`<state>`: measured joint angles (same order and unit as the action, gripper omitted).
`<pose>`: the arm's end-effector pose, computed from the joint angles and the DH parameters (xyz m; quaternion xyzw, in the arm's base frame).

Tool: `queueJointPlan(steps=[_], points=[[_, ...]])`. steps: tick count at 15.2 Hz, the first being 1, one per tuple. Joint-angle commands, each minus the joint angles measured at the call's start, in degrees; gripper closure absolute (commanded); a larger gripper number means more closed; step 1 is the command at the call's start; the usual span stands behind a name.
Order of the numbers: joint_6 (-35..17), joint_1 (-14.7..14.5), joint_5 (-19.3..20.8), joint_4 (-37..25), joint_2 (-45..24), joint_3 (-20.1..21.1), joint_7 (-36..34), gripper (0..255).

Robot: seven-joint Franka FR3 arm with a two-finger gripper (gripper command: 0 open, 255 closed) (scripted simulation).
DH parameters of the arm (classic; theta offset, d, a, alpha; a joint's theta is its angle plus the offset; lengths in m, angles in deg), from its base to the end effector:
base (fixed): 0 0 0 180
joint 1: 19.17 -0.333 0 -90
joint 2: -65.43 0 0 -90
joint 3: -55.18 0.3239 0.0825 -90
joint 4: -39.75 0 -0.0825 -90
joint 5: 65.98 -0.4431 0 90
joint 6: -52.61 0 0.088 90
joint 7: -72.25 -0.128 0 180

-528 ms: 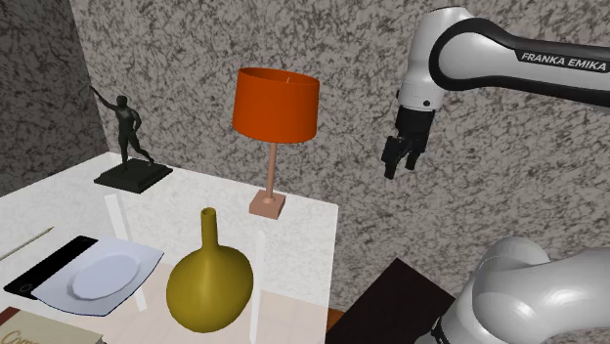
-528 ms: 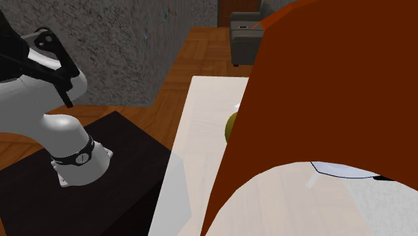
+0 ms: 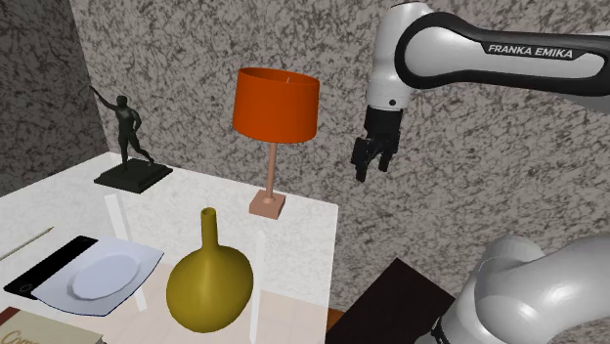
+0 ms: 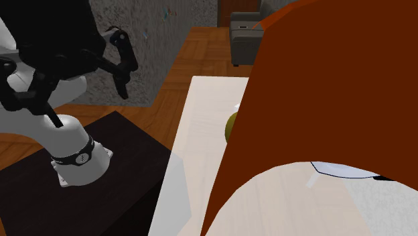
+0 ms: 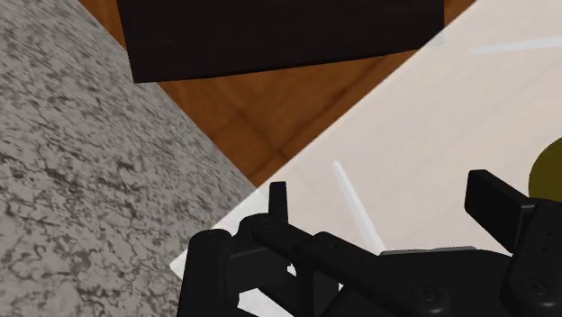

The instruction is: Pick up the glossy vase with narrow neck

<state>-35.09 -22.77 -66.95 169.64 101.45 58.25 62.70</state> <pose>0.3946 0.0514 0.5587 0.9980 -0.0312 -0.0527 0.0146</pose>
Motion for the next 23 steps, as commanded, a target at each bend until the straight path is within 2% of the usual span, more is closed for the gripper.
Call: queueJointPlan(steps=[1,12,17,23], points=[[-0.57,-1.0,-1.29,-2.02,-3.02,1.88,-1.65,0],[-2.39,-5.47,-4.5,-16.93,-21.53,11.15,-10.25,0],[-1.89,-7.68,-3.83,-26.18,-31.17,14.89,-14.49,0],[0.43,-11.51,-1.18,-40.07,-44.12,18.57,-19.78,0]])
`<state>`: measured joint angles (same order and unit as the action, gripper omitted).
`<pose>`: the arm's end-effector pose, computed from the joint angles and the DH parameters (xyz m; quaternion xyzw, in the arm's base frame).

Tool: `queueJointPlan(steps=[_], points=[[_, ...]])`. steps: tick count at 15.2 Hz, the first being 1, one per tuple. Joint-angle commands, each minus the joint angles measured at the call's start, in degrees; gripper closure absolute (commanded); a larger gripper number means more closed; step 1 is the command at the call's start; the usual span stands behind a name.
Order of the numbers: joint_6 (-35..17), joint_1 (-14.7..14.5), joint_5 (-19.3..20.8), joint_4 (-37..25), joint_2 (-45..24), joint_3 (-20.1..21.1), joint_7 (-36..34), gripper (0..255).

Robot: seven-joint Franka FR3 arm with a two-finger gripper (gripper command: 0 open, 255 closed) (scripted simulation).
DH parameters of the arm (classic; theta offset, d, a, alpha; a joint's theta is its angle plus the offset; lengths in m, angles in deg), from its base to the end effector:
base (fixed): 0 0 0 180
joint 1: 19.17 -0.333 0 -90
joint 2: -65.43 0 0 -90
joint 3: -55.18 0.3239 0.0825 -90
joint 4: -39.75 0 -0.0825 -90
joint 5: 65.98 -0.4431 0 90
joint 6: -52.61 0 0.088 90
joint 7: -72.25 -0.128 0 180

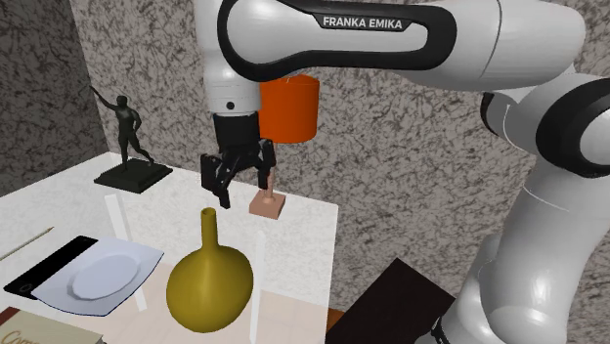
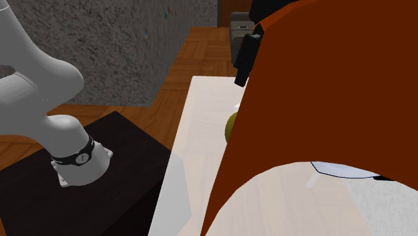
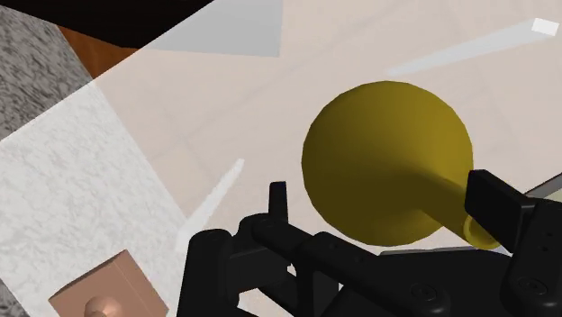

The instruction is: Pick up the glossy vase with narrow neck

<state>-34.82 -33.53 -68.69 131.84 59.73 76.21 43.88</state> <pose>0.5120 0.3614 0.5314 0.9935 0.0607 -0.0957 0.0107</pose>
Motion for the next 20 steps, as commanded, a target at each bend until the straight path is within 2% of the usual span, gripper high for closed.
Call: queueJointPlan(steps=[1,4,5,12,14,15,20], points=[[0.79,-1.61,1.18,-4.99,-4.74,1.09,-1.83,0],[3.29,-4.63,3.29,-14.15,-12.21,2.27,-4.29,0],[3.52,-4.94,3.45,-14.92,-12.81,2.29,-4.46,0],[-2.61,-4.43,3.24,-8.08,-12.1,2.1,-3.9,0],[-2.61,-4.43,3.24,-8.08,-12.09,2.1,-3.9,0],[-2.68,-4.42,3.24,-8.0,-12.09,2.1,-3.88,255],[-2.71,-4.42,3.23,-7.96,-12.07,2.1,-3.88,255]])
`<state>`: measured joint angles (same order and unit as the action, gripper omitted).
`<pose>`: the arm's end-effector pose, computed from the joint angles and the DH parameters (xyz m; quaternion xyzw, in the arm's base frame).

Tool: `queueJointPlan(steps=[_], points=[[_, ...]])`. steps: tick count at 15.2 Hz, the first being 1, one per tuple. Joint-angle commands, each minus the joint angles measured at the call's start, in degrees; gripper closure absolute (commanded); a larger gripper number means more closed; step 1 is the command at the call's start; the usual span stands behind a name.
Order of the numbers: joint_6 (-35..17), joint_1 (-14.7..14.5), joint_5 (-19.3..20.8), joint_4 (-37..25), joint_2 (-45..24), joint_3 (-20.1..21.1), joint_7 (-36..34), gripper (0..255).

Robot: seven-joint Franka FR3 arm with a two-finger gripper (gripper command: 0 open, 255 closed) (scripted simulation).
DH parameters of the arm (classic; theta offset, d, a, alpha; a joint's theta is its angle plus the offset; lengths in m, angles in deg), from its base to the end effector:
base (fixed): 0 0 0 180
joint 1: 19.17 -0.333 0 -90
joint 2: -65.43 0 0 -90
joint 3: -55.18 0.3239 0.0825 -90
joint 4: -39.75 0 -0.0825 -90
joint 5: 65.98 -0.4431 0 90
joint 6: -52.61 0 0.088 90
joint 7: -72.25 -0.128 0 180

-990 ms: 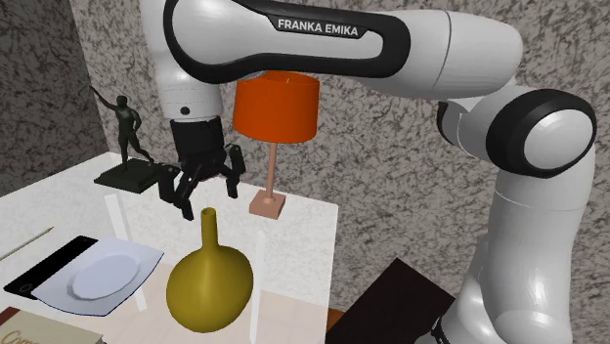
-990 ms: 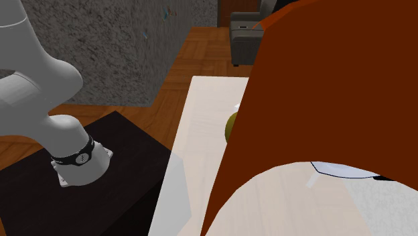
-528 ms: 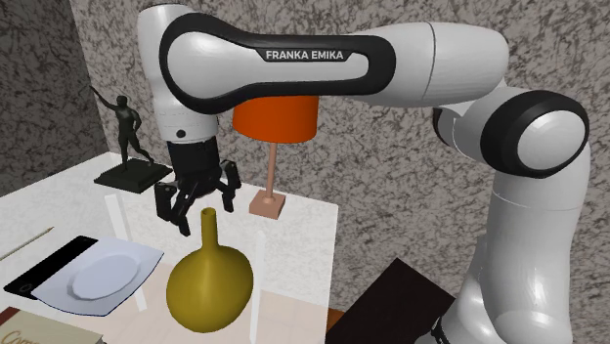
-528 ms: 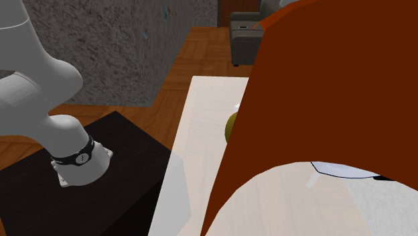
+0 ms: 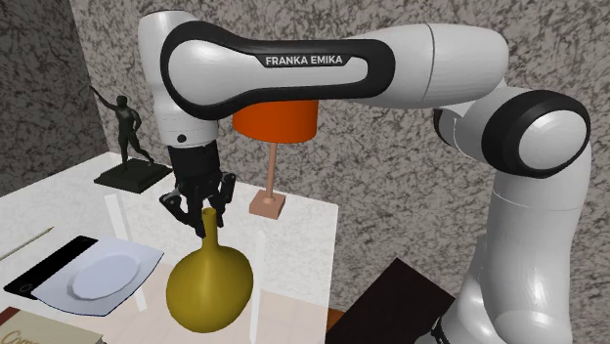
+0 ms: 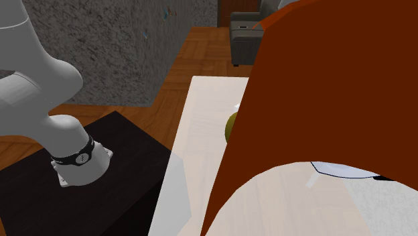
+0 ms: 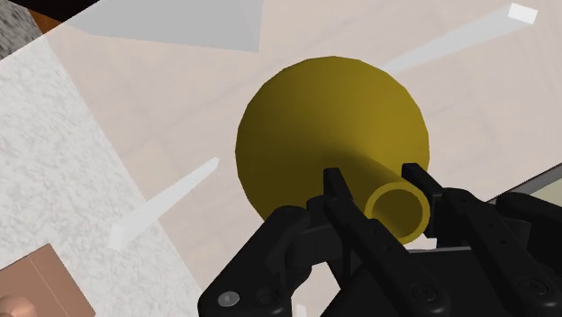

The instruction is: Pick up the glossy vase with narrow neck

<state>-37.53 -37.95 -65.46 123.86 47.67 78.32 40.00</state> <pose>0.5297 0.4346 0.4777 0.9911 0.0811 -0.1054 0.0094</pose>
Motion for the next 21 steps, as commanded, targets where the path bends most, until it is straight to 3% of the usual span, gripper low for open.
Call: queueJointPlan(steps=[1,4,21], points=[[-0.01,0.01,0.0,0.02,-0.01,-0.01,0.0,255],[0.1,-0.01,0.01,-0.11,-0.04,0.0,-0.02,255],[13.02,-1.53,0.84,-15.61,-2.66,0.3,-1.37,255]])
